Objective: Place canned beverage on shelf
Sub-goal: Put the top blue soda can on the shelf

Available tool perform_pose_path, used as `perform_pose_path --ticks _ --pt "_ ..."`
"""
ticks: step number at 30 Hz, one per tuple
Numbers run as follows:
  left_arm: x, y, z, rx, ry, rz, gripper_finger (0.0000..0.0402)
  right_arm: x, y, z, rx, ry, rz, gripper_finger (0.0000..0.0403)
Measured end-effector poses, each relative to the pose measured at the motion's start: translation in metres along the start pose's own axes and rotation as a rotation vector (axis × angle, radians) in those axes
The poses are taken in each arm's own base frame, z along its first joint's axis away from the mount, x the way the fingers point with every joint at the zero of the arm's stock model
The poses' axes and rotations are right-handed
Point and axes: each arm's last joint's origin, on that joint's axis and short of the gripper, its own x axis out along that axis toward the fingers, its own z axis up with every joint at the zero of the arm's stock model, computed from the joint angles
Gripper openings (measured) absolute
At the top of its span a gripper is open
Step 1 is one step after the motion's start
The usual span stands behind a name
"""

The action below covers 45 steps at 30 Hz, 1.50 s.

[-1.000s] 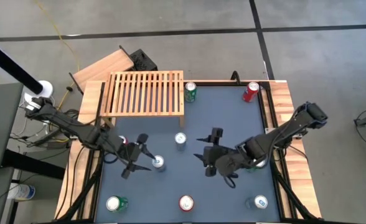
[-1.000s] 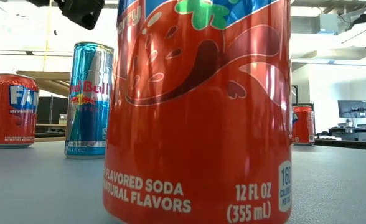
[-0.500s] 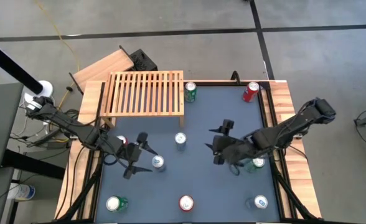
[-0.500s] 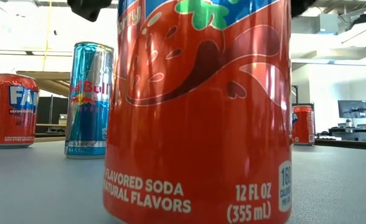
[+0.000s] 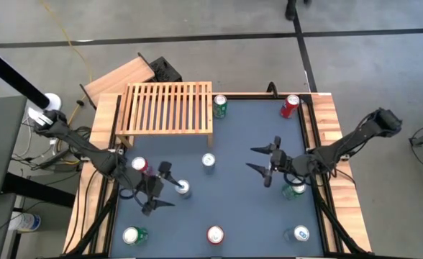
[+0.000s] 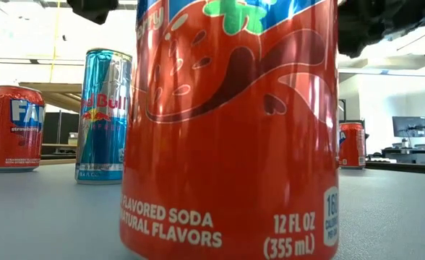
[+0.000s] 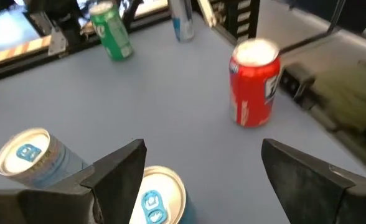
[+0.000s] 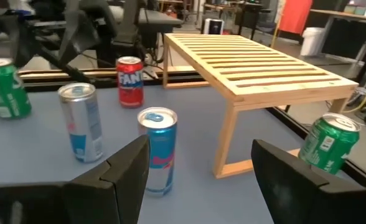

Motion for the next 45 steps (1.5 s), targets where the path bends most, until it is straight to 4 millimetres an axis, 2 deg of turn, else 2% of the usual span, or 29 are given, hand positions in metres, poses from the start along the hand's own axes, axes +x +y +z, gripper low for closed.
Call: perform_pose_path --ticks 6,11,15,23,45 --pt "0.014 0.000 -0.007 0.007 0.042 0.073 0.0310 0.006 -0.003 -0.002 -0.029 0.019 0.001 0.0276" --pt "0.015 0.007 -0.004 -0.053 0.013 0.132 0.0310 0.010 -0.007 -0.002 -0.028 0.025 0.024 0.0276" --pt "0.017 0.013 -0.007 -0.131 0.029 0.130 0.0310 0.011 -0.009 -0.003 -0.032 0.036 0.029 0.0276" --pt "0.034 0.016 -0.020 -0.133 0.110 0.127 0.0310 0.011 -0.009 -0.004 -0.038 0.044 0.029 0.0276" --pt "0.034 0.016 -0.027 -0.173 0.179 0.135 0.0310 0.011 -0.008 -0.004 -0.028 0.045 0.051 0.0276"
